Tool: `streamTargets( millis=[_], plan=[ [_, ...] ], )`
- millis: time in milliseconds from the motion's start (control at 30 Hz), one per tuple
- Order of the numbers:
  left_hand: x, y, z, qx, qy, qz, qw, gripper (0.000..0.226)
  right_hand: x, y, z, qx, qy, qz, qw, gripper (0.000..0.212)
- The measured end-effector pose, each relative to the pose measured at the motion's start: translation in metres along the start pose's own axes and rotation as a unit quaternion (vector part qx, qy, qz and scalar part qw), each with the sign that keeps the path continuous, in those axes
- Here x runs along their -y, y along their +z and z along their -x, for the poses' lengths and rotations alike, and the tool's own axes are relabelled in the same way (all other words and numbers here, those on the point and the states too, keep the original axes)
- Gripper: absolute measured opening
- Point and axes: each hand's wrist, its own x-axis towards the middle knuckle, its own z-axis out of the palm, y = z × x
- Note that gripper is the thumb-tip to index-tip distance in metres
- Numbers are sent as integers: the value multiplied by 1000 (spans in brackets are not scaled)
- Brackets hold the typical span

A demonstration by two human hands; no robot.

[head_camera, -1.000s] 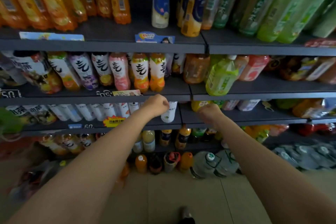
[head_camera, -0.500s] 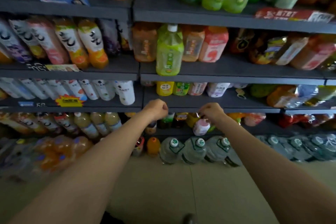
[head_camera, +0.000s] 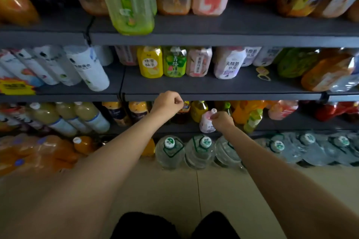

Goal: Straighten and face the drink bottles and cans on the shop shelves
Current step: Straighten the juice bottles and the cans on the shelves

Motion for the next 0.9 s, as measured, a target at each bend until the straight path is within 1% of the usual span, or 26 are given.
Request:
streamTargets(
  millis=[100, 200, 300, 400, 467, 500, 533, 667, 733, 833, 900],
  plan=[
    [25, 69, -33, -3, 41, -22, 999, 13, -44, 35, -56, -28, -11, -7, 1000, 41],
    [47, 123, -64, -29, 81, -13, 996, 11, -80, 64, -112, -63, -55, 15, 996, 47],
    [65, 168, -91, -46, 108, -24, 993, 10, -112, 88, -159, -98, -93, 4, 991, 58],
    [84, 208, -113, -13, 109, -75, 991, 13, -123, 100, -202, -119, -157, 22, 980, 60],
    [94, 232, -126, 6, 105, -103, 989, 18, -124, 104, -227, -105, -190, 51, 975, 61],
    [95, 241, -130, 2, 104, -101, 989, 20, -124, 106, -237, -95, -197, 63, 974, 61],
    [94, 248, -133, -4, 100, -90, 991, 21, -123, 109, -246, -98, -194, 65, 974, 60],
    [88, 270, -147, -12, 84, -39, 996, 20, -115, 117, -264, -183, -186, 73, 963, 44],
    [88, 279, -151, -4, 87, -27, 996, 23, -112, 117, -266, -206, -178, 60, 960, 37],
    [89, 289, -158, 8, 73, -11, 997, 36, -120, 115, -258, -218, -189, 38, 957, 32],
    [86, 289, -158, 24, 62, -23, 998, 49, -128, 113, -246, -214, -210, 25, 954, 28]
  ],
)
